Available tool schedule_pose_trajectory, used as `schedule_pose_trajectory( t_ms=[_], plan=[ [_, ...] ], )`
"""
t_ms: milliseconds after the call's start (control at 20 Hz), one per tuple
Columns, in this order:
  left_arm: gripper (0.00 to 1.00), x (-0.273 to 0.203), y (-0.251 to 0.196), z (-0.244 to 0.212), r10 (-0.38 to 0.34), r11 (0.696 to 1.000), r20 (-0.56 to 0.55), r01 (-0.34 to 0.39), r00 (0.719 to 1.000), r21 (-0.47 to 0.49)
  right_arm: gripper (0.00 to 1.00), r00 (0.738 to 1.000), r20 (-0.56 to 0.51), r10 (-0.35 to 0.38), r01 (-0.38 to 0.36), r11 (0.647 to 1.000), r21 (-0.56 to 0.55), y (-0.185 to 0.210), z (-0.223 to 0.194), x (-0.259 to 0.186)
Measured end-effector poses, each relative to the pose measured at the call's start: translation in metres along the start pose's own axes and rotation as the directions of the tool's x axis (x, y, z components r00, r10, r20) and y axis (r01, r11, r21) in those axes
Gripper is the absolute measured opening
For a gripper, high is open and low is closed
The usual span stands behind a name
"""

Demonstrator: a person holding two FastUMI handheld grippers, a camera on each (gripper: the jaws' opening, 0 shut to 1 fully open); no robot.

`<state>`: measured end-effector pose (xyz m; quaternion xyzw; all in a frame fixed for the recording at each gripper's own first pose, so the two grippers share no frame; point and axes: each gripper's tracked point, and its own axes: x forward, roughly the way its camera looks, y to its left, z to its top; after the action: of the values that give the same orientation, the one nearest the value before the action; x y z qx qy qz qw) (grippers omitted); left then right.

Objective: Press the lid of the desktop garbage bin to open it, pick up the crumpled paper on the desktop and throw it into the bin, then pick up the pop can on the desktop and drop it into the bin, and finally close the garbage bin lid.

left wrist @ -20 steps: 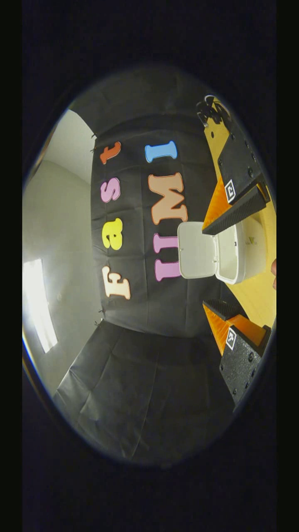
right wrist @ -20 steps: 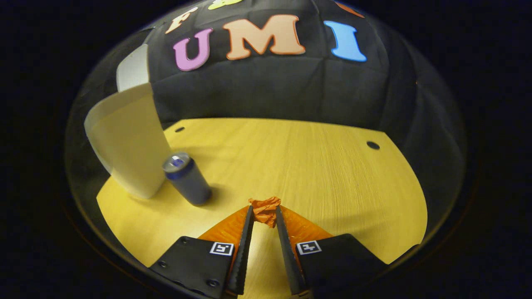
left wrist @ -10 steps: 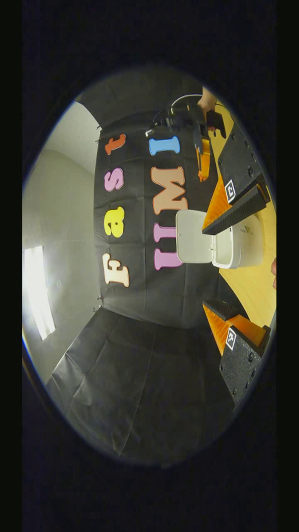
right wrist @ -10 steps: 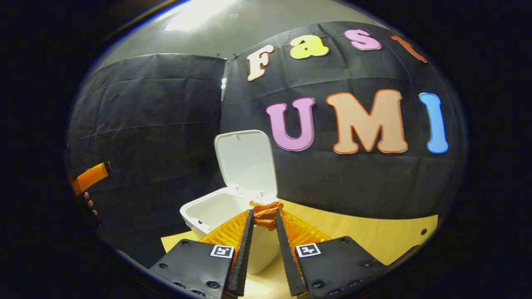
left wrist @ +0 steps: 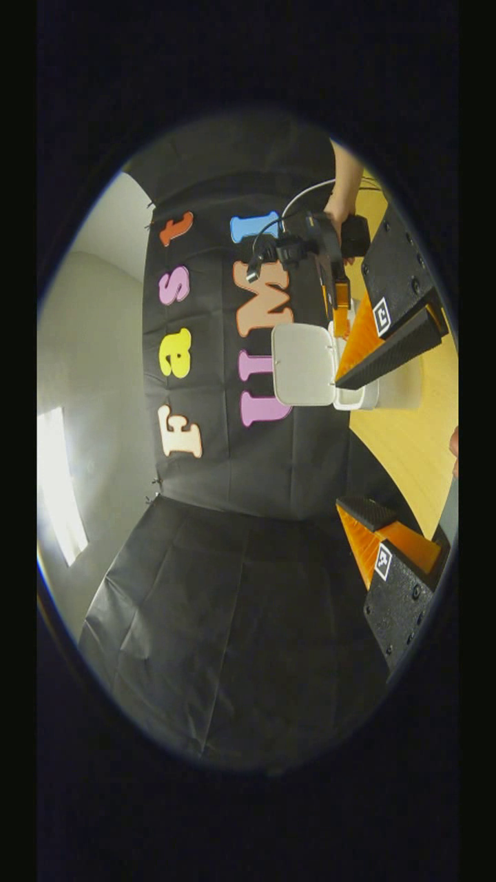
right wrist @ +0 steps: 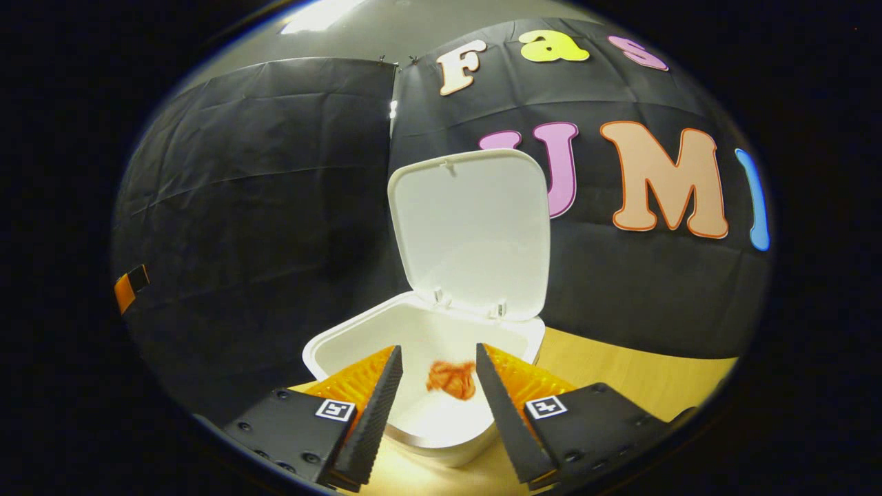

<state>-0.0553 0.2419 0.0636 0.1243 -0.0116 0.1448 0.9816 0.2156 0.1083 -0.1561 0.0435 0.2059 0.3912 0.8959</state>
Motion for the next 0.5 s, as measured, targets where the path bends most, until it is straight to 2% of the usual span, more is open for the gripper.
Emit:
schedule_pose_trajectory(
  t_ms=[50,100,150,200,300,400,500],
  plan=[
    [0.94,0.004,-0.003,-0.002,-0.013,1.000,-0.004,0.013,1.000,-0.004,0.79,1.000,0.009,-0.008,0.008,1.000,0.011,-0.003,0.000,0.002],
    [0.93,0.007,-0.009,-0.005,-0.029,1.000,-0.009,0.029,1.000,-0.007,0.89,1.000,0.022,-0.016,0.016,1.000,0.025,-0.008,0.004,0.000],
    [0.92,0.012,-0.017,-0.007,-0.053,0.999,-0.014,0.053,0.998,-0.009,0.93,0.999,0.035,-0.029,0.027,0.999,0.041,-0.015,0.008,-0.007],
    [0.94,0.018,-0.029,-0.010,-0.085,0.996,-0.018,0.085,0.996,-0.005,0.97,0.997,0.055,-0.050,0.046,0.997,0.058,-0.024,0.014,-0.016],
    [0.94,0.031,-0.062,-0.012,-0.168,0.986,-0.018,0.168,0.986,0.006,0.97,0.990,0.093,-0.110,0.102,0.991,0.092,-0.051,0.022,-0.045],
    [0.94,0.041,-0.110,-0.017,-0.279,0.960,-0.018,0.279,0.960,0.007,0.96,0.971,0.136,-0.196,0.179,0.975,0.129,-0.082,0.027,-0.090],
    [0.93,0.052,-0.172,-0.026,-0.412,0.911,-0.016,0.412,0.911,-0.012,0.96,0.938,0.167,-0.304,0.276,0.946,0.171,-0.119,0.025,-0.146]
  ],
)
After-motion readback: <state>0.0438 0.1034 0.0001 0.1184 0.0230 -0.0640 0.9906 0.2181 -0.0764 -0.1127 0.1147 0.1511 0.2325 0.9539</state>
